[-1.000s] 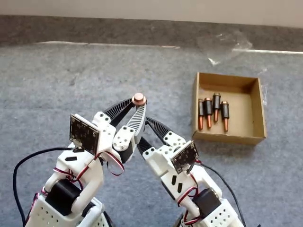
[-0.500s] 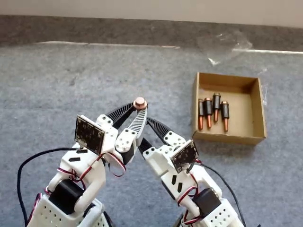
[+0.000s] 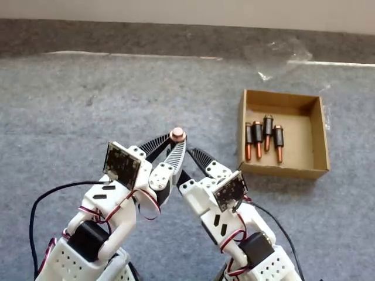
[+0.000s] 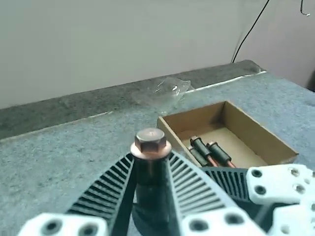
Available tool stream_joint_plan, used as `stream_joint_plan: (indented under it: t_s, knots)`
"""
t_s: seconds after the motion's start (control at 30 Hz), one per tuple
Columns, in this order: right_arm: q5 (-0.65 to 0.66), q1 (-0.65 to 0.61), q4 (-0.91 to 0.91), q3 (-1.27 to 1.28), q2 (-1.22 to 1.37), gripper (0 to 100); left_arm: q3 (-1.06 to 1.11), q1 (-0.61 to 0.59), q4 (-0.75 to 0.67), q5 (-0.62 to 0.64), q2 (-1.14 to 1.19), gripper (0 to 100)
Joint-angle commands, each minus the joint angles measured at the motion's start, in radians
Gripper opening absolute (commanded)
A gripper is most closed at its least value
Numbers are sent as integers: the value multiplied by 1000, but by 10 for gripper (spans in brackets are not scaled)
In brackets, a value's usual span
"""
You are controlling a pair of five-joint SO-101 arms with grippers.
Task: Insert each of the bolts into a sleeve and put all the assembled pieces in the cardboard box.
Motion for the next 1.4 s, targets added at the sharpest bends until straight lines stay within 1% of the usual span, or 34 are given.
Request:
stream_joint_plan:
  t_s: [0.0, 0.4, 0.47, 0.63, 0.73, 1.0, 1.1, 1.23, 1.37]
  knots:
    - [5, 16, -2, 108, -15, 4, -5, -13, -14, 2, -15, 7]
    - [5, 18, -2, 108, -15, 4, -12, -16, -15, -6, -15, 14]
    - [5, 18, -2, 108, -15, 4, -10, -16, -15, -6, -15, 45]
    - [5, 18, -2, 108, -15, 4, -5, -16, -15, -2, -15, 184]
    - [6, 18, -2, 108, -15, 4, -5, -16, -15, -2, -15, 225]
    - [6, 18, -2, 108, -15, 4, -5, -18, -15, -5, -15, 230]
    - [6, 18, -2, 108, -15, 4, -5, -61, -15, -2, -15, 229]
    - [6, 18, -2, 108, -15, 4, 4, -128, -60, -2, -7, 229]
    - [6, 18, -2, 108, -15, 4, 53, -134, -129, -2, -12, 228]
